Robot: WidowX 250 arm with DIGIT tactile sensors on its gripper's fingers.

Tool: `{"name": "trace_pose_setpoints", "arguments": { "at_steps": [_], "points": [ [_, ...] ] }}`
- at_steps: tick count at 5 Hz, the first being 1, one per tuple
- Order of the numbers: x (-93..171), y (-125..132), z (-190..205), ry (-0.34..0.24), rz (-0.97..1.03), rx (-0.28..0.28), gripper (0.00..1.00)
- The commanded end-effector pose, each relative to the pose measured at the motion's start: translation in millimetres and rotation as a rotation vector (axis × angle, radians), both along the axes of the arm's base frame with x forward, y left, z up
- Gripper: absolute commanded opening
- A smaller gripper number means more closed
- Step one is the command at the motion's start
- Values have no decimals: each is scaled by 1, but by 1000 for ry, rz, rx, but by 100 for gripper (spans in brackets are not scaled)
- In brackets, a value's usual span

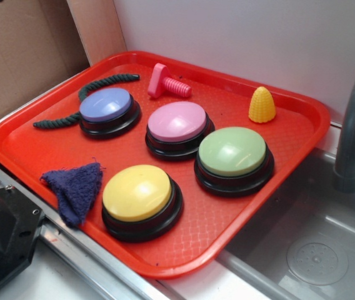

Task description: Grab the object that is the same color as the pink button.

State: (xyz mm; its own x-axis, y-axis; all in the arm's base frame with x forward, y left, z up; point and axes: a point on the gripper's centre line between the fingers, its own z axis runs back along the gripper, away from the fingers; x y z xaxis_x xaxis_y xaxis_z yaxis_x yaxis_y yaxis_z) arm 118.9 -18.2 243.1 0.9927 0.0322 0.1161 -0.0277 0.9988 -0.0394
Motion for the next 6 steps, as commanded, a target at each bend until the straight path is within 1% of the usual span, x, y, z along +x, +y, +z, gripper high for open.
{"name": "trace_pose_setpoints", "arguments": {
  "at_steps": [1, 2, 3, 4, 5, 6],
  "points": [
    [0, 0, 0, 0, 0, 0, 100],
    [18, 8, -8, -37, -13, 44, 100],
    [50, 27, -28, -91, 26, 70, 100],
    [87, 43, -51, -166, 70, 105, 100],
    [114, 61, -71, -225, 116, 131, 100],
    [145, 71, -97, -289, 144, 176, 100]
  ]
}}
